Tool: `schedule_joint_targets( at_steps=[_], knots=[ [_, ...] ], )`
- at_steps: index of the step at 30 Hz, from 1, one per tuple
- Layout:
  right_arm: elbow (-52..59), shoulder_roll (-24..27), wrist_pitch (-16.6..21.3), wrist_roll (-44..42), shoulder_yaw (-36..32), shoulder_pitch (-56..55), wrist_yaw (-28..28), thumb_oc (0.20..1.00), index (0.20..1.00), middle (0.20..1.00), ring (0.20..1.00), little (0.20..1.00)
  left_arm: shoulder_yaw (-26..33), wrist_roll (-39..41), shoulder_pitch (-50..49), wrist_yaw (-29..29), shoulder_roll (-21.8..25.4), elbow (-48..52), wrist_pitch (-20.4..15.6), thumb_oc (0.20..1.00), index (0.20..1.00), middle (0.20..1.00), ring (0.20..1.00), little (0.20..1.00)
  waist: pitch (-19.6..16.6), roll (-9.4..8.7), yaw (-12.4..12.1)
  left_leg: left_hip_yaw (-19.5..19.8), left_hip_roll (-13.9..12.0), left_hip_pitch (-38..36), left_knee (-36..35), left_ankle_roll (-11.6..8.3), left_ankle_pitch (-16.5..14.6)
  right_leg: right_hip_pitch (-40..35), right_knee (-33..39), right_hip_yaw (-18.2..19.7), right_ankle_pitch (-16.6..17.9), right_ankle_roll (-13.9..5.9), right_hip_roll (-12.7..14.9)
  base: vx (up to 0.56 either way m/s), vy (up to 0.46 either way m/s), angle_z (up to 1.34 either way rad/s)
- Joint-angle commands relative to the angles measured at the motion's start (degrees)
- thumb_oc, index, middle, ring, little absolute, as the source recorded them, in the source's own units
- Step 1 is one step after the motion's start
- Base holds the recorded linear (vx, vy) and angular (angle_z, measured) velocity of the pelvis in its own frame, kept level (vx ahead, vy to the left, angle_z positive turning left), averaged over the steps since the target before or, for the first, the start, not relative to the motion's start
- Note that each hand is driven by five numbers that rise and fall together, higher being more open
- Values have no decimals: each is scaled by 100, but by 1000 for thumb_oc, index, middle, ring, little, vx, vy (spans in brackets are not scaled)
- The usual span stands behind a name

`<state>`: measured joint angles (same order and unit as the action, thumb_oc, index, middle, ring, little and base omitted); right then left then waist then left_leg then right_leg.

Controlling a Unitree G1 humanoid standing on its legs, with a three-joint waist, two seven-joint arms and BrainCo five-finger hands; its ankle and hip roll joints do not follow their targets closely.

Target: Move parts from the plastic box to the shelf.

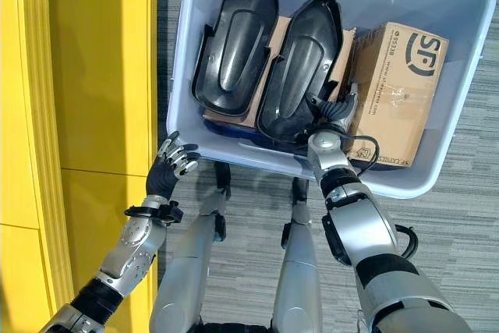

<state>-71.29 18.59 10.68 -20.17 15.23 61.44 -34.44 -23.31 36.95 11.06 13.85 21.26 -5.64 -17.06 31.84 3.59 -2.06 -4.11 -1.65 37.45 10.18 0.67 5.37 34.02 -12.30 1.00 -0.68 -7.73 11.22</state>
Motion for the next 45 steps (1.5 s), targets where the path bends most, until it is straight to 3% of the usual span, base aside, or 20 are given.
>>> schedule_joint_targets(
  at_steps=[1,7,8,9,19,31,35,45],
  knots=[
    [-44,-79,-241,26,275,-275,334,1000,1000,1000,1000,1000,-91,23,77,-43,1,455,-166,1000,1000,1000,1000,1000,-204,302,-102,200,-376,288,742,-359,-534,297,-280,117,431,-5,282,0,0,0],
    [202,-329,-267,414,547,-371,368,1000,1000,1000,1000,1000,-53,-16,105,2,-44,449,-173,1000,1000,1000,1000,1000,-204,231,-55,181,-384,245,711,-363,-538,288,-286,131,427,6,256,0,0,0],
    [114,-351,-351,570,645,-352,398,526,526,526,526,526,-57,-3,108,-7,-41,449,-170,1000,1000,1000,1000,1000,-204,223,-53,186,-381,241,708,-363,-533,281,-290,125,430,6,257,0,0,0],
    [113,-351,-351,571,646,-351,399,200,200,200,200,200,-56,-3,107,-7,-42,449,-170,1000,1000,1000,1000,1000,-204,223,-51,187,-380,242,707,-363,-533,281,-289,124,429,6,257,0,0,0],
    [513,-153,-381,903,631,-661,323,200,200,200,200,200,10,-3,83,-14,-78,382,-179,1000,1000,1000,1000,1000,-204,104,3,198,-411,-17,637,-368,-505,32,-272,87,426,5,250,0,0,0],
    [3749,339,-185,1526,17,-1941,58,200,200,200,200,200,323,-55,-111,-163,-101,91,-161,1000,1000,1000,1000,1000,-223,-191,218,212,-615,-1243,254,-491,-410,-1158,80,31,438,-25,199,4,-20,-2],
    [4928,435,-109,1867,-250,-2340,119,200,200,200,200,200,448,-89,-317,-310,-75,67,-78,1000,1000,1000,1000,1000,-544,-254,247,210,-740,-1716,-16,-559,-319,-1508,234,2,424,-41,162,58,-65,0],
    [6264,212,256,1775,-363,-3101,590,200,200,200,200,200,724,-134,-773,-550,-111,-40,36,1000,1000,1000,1000,1000,-1006,-339,274,116,-925,-2299,-300,-633,-213,-1902,336,-11,380,-55,70,34,-28,-3]
  ],
)
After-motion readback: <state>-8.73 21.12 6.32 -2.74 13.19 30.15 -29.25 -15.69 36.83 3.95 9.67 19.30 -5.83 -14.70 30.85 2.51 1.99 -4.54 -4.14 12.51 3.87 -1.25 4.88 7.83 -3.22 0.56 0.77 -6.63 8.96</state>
